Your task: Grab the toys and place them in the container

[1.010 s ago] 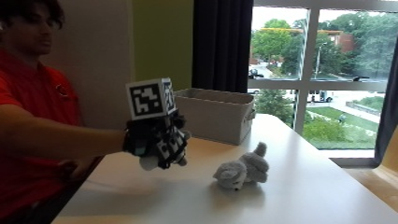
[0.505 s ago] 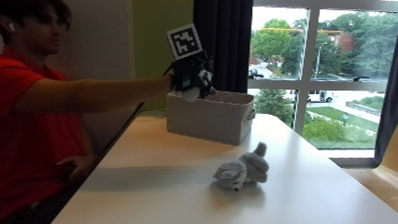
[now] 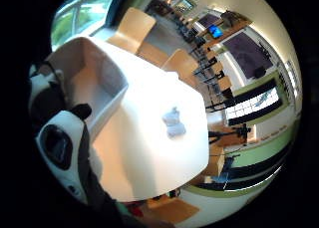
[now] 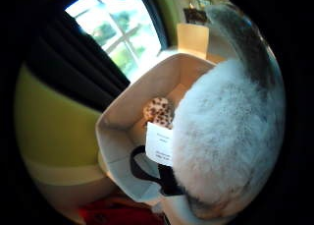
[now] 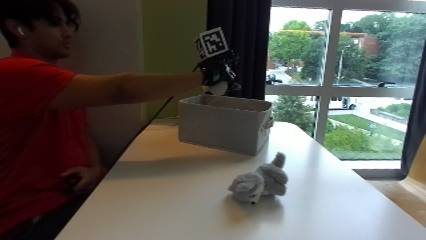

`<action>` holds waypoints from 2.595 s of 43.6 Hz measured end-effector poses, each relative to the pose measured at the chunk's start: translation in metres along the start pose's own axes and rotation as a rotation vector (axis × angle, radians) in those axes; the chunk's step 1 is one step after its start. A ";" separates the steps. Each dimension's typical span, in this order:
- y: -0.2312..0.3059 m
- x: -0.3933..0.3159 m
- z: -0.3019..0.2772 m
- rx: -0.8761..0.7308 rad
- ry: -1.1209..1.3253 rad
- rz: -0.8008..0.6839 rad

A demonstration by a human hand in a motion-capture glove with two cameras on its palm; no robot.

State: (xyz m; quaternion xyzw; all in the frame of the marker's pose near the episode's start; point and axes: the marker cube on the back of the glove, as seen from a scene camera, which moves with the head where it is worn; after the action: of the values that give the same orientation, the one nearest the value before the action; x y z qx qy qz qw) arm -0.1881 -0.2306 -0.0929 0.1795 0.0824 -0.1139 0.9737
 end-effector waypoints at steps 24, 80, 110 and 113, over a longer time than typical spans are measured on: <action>0.002 -0.052 -0.004 -0.118 -0.168 -0.046; 0.176 0.250 0.068 -0.239 -0.025 0.427; 0.176 0.274 0.137 -0.305 -0.008 0.539; 0.173 0.272 0.147 -0.296 -0.008 0.531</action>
State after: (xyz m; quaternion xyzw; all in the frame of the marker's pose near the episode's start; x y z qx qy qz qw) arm 0.1343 -0.1800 0.0446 0.0504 0.0446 0.1572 0.9853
